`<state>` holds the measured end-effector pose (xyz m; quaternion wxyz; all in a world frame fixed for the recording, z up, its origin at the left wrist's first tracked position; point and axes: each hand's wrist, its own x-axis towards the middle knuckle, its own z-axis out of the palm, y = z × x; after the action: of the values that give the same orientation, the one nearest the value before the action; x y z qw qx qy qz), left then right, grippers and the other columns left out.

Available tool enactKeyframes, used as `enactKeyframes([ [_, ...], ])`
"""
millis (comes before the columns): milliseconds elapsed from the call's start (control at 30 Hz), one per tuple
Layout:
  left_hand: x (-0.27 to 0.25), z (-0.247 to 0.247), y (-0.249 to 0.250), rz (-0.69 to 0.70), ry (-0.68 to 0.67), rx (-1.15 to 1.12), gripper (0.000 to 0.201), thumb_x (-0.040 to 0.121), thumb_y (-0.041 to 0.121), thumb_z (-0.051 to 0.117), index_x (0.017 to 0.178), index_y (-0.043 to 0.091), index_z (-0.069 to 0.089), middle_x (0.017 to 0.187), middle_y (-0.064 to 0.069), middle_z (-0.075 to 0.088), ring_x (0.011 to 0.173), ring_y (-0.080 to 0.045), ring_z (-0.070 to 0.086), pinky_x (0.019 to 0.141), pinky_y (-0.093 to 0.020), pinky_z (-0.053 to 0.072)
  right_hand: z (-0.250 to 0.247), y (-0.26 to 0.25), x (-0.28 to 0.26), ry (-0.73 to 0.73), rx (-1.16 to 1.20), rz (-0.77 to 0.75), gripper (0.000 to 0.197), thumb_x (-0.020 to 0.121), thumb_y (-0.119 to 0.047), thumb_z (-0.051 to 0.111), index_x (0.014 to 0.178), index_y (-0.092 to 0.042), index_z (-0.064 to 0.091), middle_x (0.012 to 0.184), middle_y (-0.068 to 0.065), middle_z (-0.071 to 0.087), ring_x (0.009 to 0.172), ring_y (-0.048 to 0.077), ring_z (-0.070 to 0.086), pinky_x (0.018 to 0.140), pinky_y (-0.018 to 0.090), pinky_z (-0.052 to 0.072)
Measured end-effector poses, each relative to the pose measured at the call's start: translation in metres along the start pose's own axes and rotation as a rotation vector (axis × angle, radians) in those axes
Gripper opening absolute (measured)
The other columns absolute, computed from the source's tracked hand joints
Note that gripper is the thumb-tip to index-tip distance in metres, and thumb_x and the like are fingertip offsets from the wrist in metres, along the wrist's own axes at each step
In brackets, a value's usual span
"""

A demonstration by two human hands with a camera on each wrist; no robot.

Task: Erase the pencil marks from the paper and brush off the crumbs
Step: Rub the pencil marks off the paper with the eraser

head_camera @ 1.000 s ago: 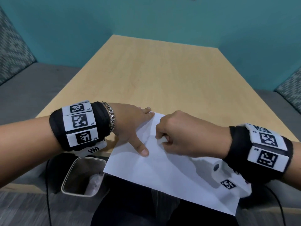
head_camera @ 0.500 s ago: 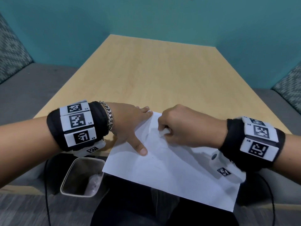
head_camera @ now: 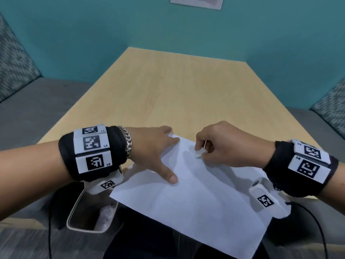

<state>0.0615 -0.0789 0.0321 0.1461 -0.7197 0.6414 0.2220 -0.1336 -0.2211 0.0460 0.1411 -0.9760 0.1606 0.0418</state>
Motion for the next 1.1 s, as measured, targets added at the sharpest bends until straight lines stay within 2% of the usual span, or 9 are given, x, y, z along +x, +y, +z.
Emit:
enactKeyframes([
  [67, 0.002, 0.002, 0.001, -0.032, 0.055, 0.014, 0.135, 0.047, 0.103, 0.061, 0.155, 0.026, 0.036, 0.154, 0.003, 0.034, 0.131, -0.024, 0.053, 0.103, -0.045, 0.053, -0.001, 0.001, 0.001, -0.019, 0.000, 0.006, 0.022, 0.079, -0.019, 0.073, 0.100, -0.025, 0.076, 0.085, -0.012, 0.067, 0.076, 0.004, 0.063, 0.067, 0.027, 0.056],
  [133, 0.005, 0.003, 0.000, -0.052, 0.049, 0.034, 0.141, 0.043, 0.104, 0.060, 0.154, 0.021, 0.037, 0.153, 0.003, 0.040, 0.126, -0.022, 0.056, 0.101, -0.043, 0.054, -0.004, 0.001, 0.004, -0.021, -0.004, -0.005, 0.021, 0.079, -0.019, 0.073, 0.099, -0.024, 0.076, 0.078, -0.013, 0.066, 0.073, 0.002, 0.062, 0.062, 0.018, 0.051],
  [267, 0.003, 0.000, 0.006, -0.077, 0.016, 0.065, 0.145, 0.061, 0.096, 0.064, 0.168, 0.017, 0.005, 0.177, -0.003, 0.002, 0.154, -0.021, 0.032, 0.116, -0.038, 0.042, -0.004, -0.005, 0.018, 0.019, -0.037, -0.052, 0.020, 0.083, -0.020, 0.071, 0.102, -0.024, 0.076, 0.076, -0.013, 0.065, 0.072, 0.001, 0.060, 0.064, 0.017, 0.051],
  [333, -0.001, -0.001, 0.010, -0.083, 0.007, 0.055, 0.142, 0.066, 0.092, 0.065, 0.168, 0.018, 0.000, 0.177, -0.004, -0.006, 0.156, -0.019, 0.028, 0.115, -0.033, 0.040, -0.001, -0.010, 0.024, 0.042, -0.050, -0.055, 0.023, 0.083, -0.020, 0.069, 0.105, -0.023, 0.076, 0.080, -0.009, 0.067, 0.076, 0.006, 0.061, 0.071, 0.028, 0.055],
  [433, -0.004, -0.002, 0.011, -0.079, 0.009, 0.047, 0.139, 0.069, 0.091, 0.065, 0.168, 0.019, -0.001, 0.177, -0.003, -0.008, 0.151, -0.018, 0.037, 0.106, -0.030, 0.043, 0.006, -0.017, 0.021, 0.029, -0.077, -0.089, 0.025, 0.084, -0.021, 0.067, 0.107, -0.022, 0.075, 0.085, -0.008, 0.067, 0.077, 0.007, 0.059, 0.072, 0.028, 0.054],
  [533, -0.004, 0.001, 0.010, -0.073, 0.016, 0.047, 0.140, 0.068, 0.092, 0.063, 0.168, 0.021, -0.002, 0.177, -0.002, -0.008, 0.151, -0.017, 0.036, 0.109, -0.035, 0.046, 0.009, -0.026, 0.012, -0.055, -0.069, -0.189, 0.022, 0.087, -0.024, 0.067, 0.108, -0.024, 0.074, 0.084, -0.010, 0.065, 0.075, 0.005, 0.058, 0.070, 0.026, 0.053],
  [733, -0.004, 0.000, 0.011, -0.078, 0.002, 0.051, 0.140, 0.069, 0.093, 0.060, 0.168, 0.021, -0.010, 0.175, -0.002, -0.016, 0.159, -0.016, 0.021, 0.112, -0.033, 0.038, 0.003, -0.010, 0.029, 0.050, -0.136, -0.061, 0.024, 0.081, -0.022, 0.064, 0.102, -0.022, 0.075, 0.082, -0.011, 0.065, 0.077, 0.010, 0.059, 0.073, 0.038, 0.059],
  [933, -0.004, 0.003, 0.009, -0.078, 0.004, 0.050, 0.142, 0.068, 0.094, 0.060, 0.168, 0.021, -0.010, 0.175, -0.002, -0.016, 0.161, -0.014, 0.014, 0.120, -0.037, 0.036, 0.008, -0.024, 0.017, -0.066, -0.137, -0.176, 0.020, 0.086, -0.026, 0.066, 0.105, -0.025, 0.073, 0.082, -0.014, 0.059, 0.076, 0.010, 0.058, 0.071, 0.032, 0.056],
  [1100, -0.005, 0.001, 0.011, -0.080, -0.005, 0.042, 0.140, 0.069, 0.092, 0.061, 0.168, 0.020, -0.009, 0.175, -0.003, -0.016, 0.158, -0.017, 0.024, 0.116, -0.034, 0.038, 0.009, -0.009, 0.028, 0.044, -0.190, -0.110, 0.019, 0.085, -0.024, 0.064, 0.102, -0.022, 0.073, 0.090, -0.008, 0.064, 0.082, 0.017, 0.060, 0.076, 0.039, 0.058],
])
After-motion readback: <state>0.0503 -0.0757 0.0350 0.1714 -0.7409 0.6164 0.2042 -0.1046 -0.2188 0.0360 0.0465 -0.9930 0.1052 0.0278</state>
